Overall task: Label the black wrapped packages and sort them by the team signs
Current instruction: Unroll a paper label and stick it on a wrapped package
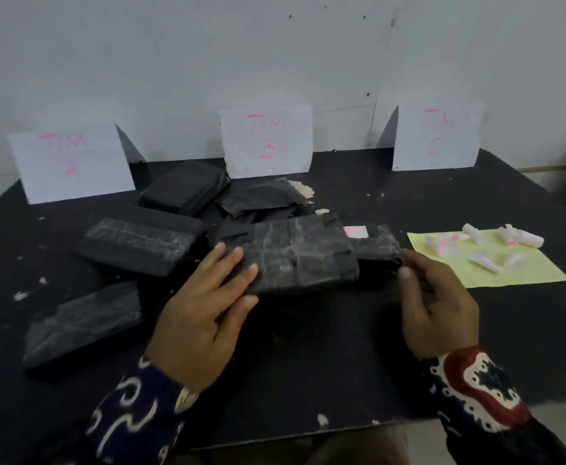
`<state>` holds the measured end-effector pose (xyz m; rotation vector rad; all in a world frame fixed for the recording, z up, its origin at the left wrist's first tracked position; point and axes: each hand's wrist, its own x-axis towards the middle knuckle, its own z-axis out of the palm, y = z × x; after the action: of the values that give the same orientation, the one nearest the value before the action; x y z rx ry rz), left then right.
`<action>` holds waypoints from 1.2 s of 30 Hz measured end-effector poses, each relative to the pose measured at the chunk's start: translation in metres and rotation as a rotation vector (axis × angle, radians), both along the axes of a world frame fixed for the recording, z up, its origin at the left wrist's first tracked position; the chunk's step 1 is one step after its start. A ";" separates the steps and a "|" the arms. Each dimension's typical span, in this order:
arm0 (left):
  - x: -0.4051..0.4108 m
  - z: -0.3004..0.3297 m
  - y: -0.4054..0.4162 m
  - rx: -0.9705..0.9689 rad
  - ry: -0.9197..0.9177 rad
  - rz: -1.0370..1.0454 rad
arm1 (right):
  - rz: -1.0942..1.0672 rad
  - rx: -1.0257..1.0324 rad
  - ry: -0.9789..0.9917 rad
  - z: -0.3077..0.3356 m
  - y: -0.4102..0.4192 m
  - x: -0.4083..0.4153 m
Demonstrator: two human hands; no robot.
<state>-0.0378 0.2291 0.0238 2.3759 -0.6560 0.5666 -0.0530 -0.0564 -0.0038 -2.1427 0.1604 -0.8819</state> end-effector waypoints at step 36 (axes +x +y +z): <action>-0.023 -0.012 0.009 -0.007 0.022 0.019 | 0.247 -0.051 0.081 0.004 0.026 -0.014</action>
<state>-0.0607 0.2380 0.0117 2.3811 -0.6211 0.5496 -0.0666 -0.0305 0.0007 -2.1895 -0.0859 -0.6624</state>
